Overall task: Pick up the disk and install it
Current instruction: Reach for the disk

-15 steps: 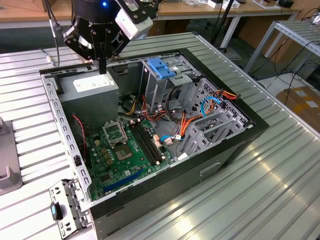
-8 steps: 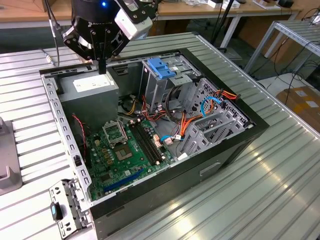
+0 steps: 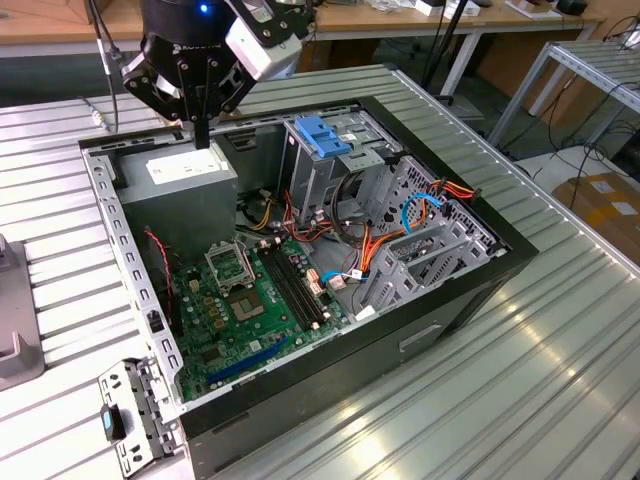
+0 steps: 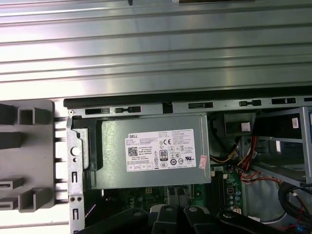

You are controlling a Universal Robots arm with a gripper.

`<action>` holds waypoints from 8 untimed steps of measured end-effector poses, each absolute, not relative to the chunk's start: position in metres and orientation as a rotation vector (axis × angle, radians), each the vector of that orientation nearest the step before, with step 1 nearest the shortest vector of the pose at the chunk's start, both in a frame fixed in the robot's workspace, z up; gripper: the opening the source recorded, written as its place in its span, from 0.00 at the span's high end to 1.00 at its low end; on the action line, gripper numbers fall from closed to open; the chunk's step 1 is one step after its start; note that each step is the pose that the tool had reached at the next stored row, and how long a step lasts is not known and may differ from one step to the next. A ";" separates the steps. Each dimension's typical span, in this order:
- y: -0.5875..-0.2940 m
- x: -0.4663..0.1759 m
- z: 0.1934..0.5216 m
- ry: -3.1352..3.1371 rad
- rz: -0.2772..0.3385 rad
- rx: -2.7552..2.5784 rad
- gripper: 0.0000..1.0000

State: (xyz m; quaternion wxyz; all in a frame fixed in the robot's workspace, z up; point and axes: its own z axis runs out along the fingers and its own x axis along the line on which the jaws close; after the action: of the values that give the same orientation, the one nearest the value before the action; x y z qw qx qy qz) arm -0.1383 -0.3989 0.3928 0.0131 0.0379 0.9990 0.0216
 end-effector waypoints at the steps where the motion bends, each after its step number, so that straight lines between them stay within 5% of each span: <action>1: -0.399 -0.138 0.393 3.112 0.067 0.118 0.90; 8: -0.399 -0.141 0.393 3.112 0.067 0.118 0.90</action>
State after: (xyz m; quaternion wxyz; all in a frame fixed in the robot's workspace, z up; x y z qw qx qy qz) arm -0.1409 -0.3989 0.3927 0.0131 0.0379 0.9990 0.0216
